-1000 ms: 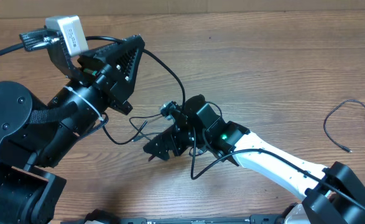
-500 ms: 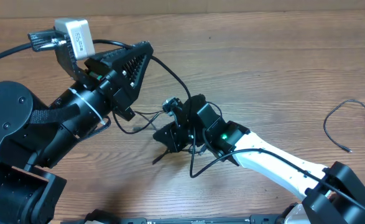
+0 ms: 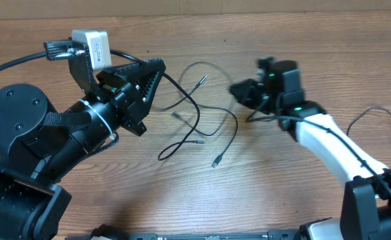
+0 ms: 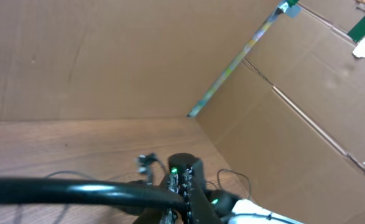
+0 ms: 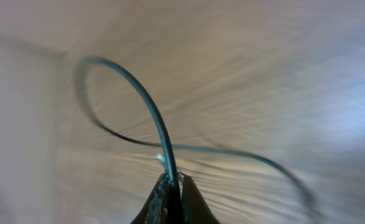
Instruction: Untangle cables
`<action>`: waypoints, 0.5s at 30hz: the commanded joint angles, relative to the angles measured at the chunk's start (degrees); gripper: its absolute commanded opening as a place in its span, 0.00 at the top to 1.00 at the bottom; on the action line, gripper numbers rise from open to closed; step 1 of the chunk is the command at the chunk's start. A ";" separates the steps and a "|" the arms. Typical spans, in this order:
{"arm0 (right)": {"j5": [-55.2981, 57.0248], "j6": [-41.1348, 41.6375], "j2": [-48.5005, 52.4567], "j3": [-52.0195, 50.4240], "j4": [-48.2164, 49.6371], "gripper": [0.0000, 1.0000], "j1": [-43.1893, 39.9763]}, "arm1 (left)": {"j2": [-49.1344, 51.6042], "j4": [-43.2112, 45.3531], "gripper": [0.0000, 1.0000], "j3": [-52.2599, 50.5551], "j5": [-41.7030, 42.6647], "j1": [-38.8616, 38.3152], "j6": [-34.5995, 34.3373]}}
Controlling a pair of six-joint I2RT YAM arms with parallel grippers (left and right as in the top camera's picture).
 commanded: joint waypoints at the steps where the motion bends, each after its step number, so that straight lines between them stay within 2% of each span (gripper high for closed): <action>1: 0.24 1.40 -0.02 0.59 -7.58 0.96 -2.47 | -0.22 0.22 0.96 1.18 -4.02 -0.28 2.86; 6: 7.10 -2.51 0.09 -0.26 -19.74 0.95 -2.36 | -0.22 0.20 0.96 1.18 -11.17 -0.28 2.86; 8: 7.61 -2.51 0.09 -0.50 -22.97 0.76 -1.84 | -0.17 -0.15 0.94 1.18 -16.57 -0.28 3.08; 12: 8.15 -2.54 0.09 -0.50 -25.11 0.59 -0.96 | -0.17 -0.50 0.94 1.18 -26.32 -0.28 5.75; 14: 9.11 -2.51 0.09 -0.50 -25.53 0.34 -0.66 | -0.07 -0.85 0.95 1.18 -31.98 -0.28 6.88; 15: 9.40 -2.51 0.09 -0.50 -25.70 0.00 -0.42 | 0.22 -1.31 0.95 1.18 -37.16 -0.28 7.19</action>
